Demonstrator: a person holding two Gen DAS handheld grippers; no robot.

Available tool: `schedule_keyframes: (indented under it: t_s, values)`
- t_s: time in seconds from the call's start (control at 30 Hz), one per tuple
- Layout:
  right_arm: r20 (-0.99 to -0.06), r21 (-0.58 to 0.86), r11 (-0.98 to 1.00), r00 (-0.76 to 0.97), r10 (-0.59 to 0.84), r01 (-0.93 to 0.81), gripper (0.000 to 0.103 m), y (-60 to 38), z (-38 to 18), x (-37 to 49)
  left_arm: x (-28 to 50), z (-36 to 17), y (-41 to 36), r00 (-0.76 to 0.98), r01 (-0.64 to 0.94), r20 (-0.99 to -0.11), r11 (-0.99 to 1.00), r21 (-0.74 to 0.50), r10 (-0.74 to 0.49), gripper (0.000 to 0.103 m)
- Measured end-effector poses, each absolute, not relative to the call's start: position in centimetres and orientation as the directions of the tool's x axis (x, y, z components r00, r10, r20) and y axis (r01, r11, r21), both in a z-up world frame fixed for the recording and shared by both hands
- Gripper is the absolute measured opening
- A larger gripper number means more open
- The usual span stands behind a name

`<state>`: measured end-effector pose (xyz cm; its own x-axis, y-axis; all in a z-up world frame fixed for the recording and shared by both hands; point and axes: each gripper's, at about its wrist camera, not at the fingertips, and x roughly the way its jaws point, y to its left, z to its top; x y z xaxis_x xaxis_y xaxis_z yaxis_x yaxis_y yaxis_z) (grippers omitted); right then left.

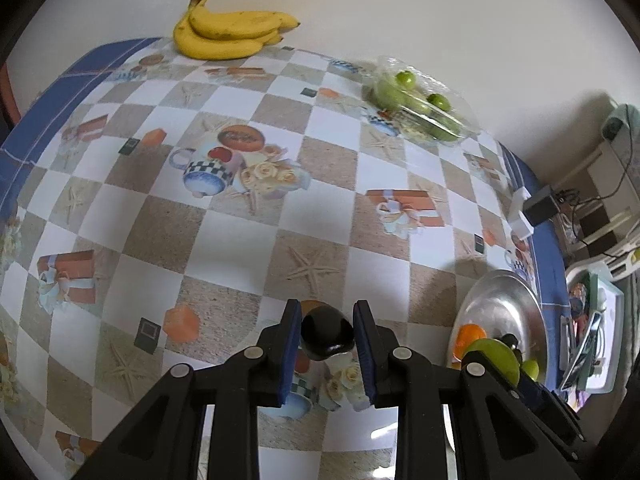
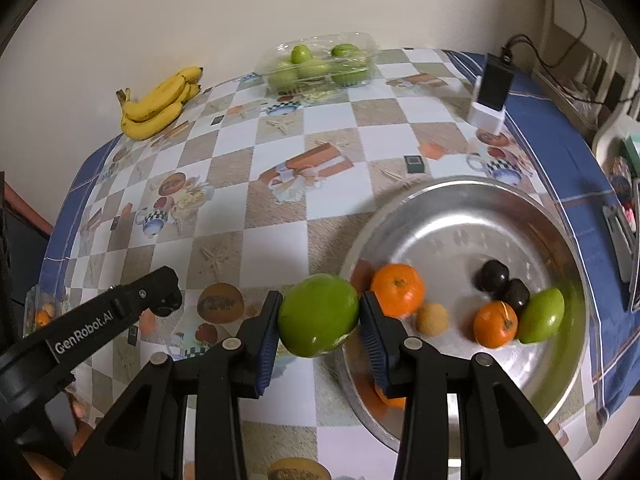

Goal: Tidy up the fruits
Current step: 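Carry the dark plum and green pear over the steel bowl with both tools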

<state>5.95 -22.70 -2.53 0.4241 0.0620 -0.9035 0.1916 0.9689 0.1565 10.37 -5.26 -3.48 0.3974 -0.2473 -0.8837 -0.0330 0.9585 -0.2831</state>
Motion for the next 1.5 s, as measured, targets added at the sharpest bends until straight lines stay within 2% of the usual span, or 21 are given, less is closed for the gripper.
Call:
schedule_keyframes:
  t_s: [0.87, 1.3, 1.5]
  values:
    - [-0.887, 0.214, 0.942, 0.456, 0.077, 0.257, 0.041, -27.8, -1.7, 3.1, 8.2, -1.6, -9.3, 0.446, 0.028, -0.865, 0.970, -0.243, -0.230, 0.029]
    - [-0.901, 0.216, 0.885, 0.434, 0.017, 0.413, 0.041, -34.2, -2.5, 1.7, 6.8, -2.0, -15.4, 0.402, 0.190, -0.875, 0.959, -0.208, -0.269, 0.029]
    - [-0.899, 0.216, 0.882, 0.437, 0.014, 0.418, 0.041, -35.0, -2.8, 1.8, 6.1, -2.5, -18.3, 0.366, 0.272, -0.875, 0.935, -0.226, -0.318, 0.029]
